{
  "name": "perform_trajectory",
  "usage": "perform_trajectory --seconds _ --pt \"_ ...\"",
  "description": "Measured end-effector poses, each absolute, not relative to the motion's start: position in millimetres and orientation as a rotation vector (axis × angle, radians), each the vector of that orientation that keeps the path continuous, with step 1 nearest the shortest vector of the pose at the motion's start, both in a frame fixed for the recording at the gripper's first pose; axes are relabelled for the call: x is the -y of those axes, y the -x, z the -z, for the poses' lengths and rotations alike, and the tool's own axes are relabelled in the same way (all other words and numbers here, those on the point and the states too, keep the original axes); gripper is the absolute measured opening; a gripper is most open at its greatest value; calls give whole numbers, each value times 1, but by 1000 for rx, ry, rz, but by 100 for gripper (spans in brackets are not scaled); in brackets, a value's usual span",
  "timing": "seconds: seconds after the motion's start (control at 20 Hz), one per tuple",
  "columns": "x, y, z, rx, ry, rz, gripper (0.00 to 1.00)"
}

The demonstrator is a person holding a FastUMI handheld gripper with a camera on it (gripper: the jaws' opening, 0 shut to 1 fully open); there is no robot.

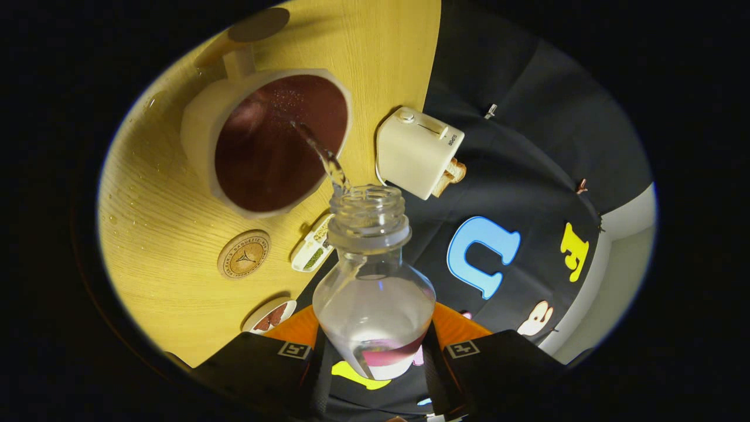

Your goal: Take the bottle from table, then pour the juice into the cup, finally place the bottle on the coaster

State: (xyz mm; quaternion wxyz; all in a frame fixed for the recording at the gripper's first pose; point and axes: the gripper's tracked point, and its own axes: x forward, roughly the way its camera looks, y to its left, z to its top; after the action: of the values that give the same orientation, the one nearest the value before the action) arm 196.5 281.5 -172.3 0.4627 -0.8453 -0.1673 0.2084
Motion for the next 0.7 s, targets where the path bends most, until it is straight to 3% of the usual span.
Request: perform_trajectory --seconds 0.7 --pt "-288 -197 169 516 2232 -540 68"
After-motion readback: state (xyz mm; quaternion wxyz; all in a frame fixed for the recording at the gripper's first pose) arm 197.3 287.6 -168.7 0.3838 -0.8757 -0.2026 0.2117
